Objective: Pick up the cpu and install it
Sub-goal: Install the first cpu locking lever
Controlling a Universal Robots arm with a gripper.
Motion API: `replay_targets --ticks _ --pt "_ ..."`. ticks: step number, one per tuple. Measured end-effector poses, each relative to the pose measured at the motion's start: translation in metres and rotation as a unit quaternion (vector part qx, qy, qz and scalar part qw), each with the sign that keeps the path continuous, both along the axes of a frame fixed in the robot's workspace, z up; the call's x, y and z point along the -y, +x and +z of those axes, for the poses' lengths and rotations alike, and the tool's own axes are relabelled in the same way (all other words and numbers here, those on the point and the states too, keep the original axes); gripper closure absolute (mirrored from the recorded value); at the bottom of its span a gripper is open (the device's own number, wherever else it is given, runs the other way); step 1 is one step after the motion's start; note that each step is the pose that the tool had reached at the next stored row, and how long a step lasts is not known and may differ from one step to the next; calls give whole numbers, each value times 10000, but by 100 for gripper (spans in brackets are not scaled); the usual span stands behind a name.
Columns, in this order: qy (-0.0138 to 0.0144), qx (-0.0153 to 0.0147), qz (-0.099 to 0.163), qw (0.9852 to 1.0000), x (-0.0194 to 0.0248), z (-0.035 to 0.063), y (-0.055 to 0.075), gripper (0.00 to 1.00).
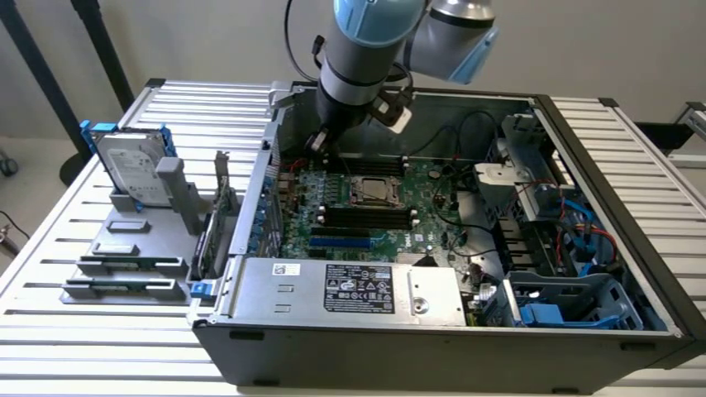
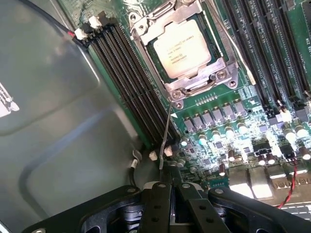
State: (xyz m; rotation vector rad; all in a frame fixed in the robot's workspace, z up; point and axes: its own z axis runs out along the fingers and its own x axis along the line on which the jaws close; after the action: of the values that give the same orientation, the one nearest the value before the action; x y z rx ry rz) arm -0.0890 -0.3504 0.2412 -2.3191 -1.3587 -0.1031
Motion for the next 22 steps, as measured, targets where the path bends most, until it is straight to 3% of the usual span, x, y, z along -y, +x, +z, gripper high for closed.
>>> replay_targets --ticks 12,22 --pt "6 3 -219 9998 5 35 71 89" --pt "47 46 -242 9997 5 39 298 89"
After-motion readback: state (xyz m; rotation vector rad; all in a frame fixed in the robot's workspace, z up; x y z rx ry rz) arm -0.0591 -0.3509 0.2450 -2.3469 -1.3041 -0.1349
